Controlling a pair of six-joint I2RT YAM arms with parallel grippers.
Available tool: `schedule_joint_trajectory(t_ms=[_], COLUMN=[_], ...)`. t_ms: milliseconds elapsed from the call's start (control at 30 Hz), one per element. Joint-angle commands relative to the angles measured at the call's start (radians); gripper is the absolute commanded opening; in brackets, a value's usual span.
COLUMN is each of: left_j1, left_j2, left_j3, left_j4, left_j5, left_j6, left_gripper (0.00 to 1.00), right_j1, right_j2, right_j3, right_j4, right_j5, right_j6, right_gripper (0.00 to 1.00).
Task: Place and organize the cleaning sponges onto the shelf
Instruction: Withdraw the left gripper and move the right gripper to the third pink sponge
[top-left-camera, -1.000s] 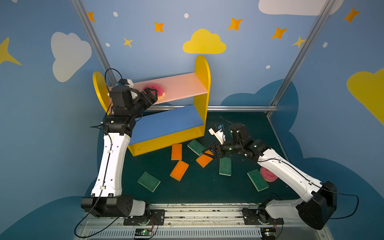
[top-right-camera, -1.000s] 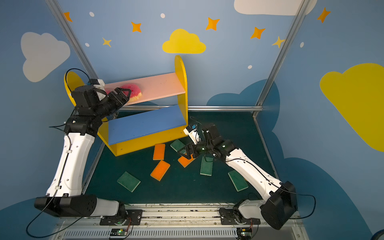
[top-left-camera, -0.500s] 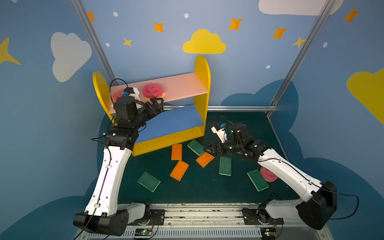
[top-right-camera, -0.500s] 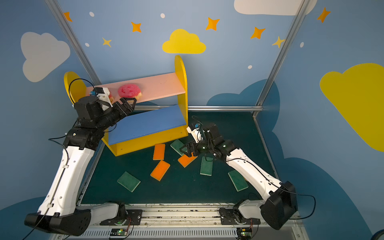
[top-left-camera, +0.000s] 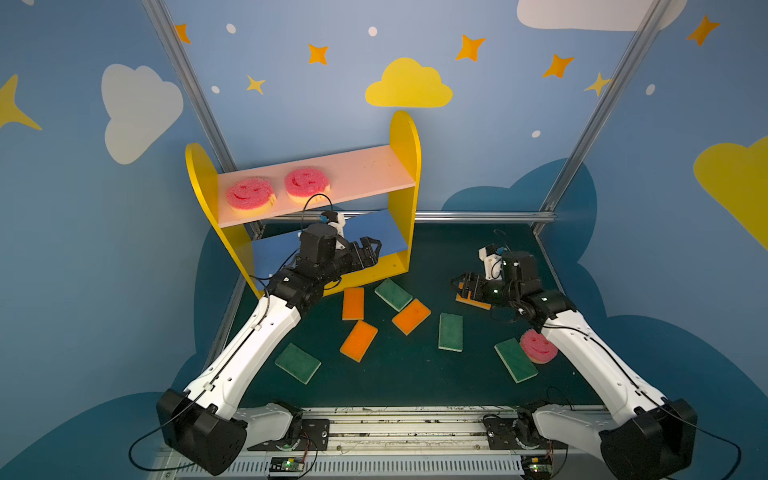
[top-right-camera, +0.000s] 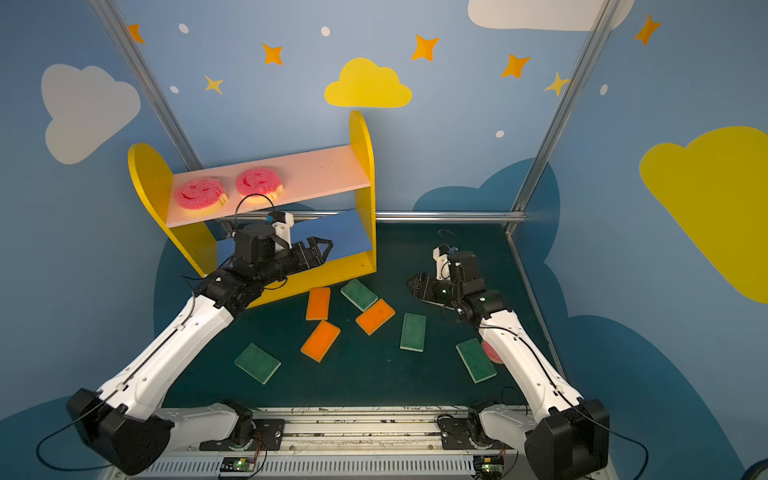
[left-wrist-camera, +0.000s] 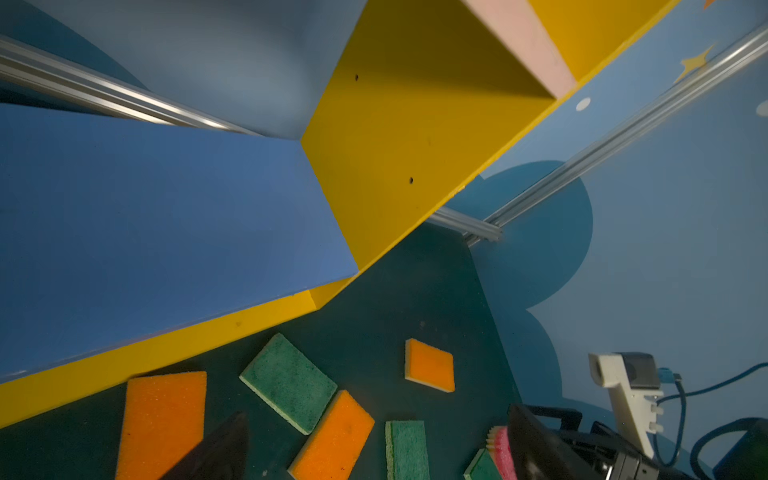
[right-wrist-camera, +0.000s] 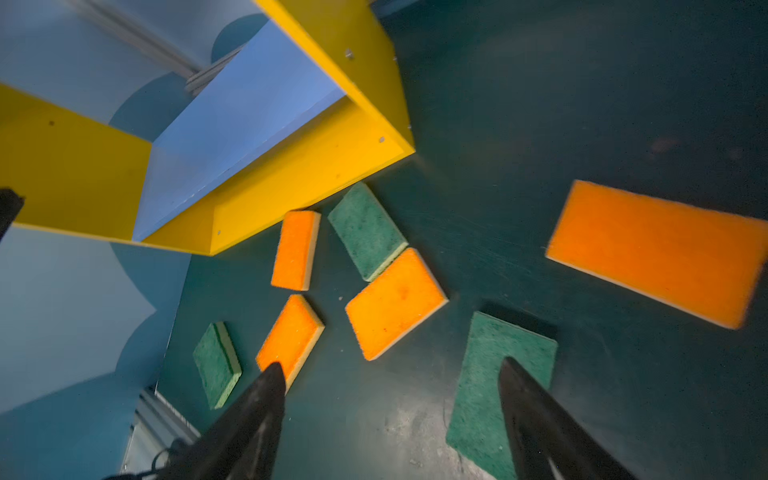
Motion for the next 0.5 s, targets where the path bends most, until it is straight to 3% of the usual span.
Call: schedule_joint_trajectory(t_ms=[0,233,467], left_j1=[-0.052,-0.137,-0.160], left_j2=[0.025,0.095,0.141], left_j3=[-0.020,-0.061,-0.162], left_j4=[0.071,0.094,0.173], left_j5=[-0.041,-0.070,-0.029], left_j6=[0.020,0.044,0.016], left_gripper=[0.96,1.00,1.00], right_j1=[-0.091,-0.292,-0.423], right_j2=[-0.035,-0.026,-0.023], right_j3=[-0.050,-0.126,-0.219], right_j4=[-0.015,-0.064,-0.123], right_j5=[0.027,0.086,0.277], right_j6=[0.104,0.178,0.289], right_gripper=[0.80,0.80,0.81])
